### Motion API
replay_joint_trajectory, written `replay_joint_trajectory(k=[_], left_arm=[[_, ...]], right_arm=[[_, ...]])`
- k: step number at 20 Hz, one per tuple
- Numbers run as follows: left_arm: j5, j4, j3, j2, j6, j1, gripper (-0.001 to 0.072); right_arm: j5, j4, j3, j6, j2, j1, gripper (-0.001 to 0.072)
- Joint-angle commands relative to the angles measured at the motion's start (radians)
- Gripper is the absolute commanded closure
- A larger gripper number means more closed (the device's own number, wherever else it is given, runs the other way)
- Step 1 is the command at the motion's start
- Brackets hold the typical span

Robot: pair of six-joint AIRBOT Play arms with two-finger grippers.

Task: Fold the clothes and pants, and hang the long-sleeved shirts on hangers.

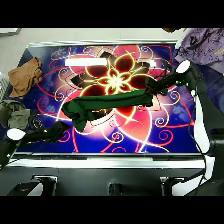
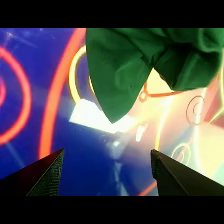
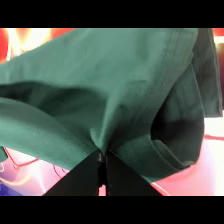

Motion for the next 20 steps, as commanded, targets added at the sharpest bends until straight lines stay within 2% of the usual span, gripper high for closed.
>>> replay_joint_trajectory(k=[1,8,13,14,15,16,20], left_arm=[[0.180,-0.080,-0.042,-0.056,0.010,-0.085,0.0112],[0.193,-0.087,0.153,-0.323,0.055,-0.146,0.0113],[0.069,-0.087,0.280,-0.488,0.086,-0.148,0.0123],[0.055,-0.087,0.294,-0.506,0.092,-0.148,0.0306],[0.051,-0.088,0.304,-0.513,0.108,-0.148,0.0569],[0.042,-0.087,0.319,-0.512,0.116,-0.148,0.0687],[-0.039,-0.043,0.453,-0.465,0.189,-0.139,0.0690]], right_arm=[[0.034,-0.005,0.000,0.000,0.002,0.001,0.0682],[0.061,-0.020,0.000,0.004,0.007,0.001,0.0681],[0.060,-0.103,0.000,0.045,0.037,0.001,0.0681],[0.060,-0.116,0.000,0.045,0.046,0.001,0.0681],[0.060,-0.124,0.000,0.045,0.055,0.001,0.0681],[0.059,-0.129,0.000,0.045,0.064,0.001,0.0681],[-0.014,-0.151,0.004,0.016,0.123,0.000,0.0682]])
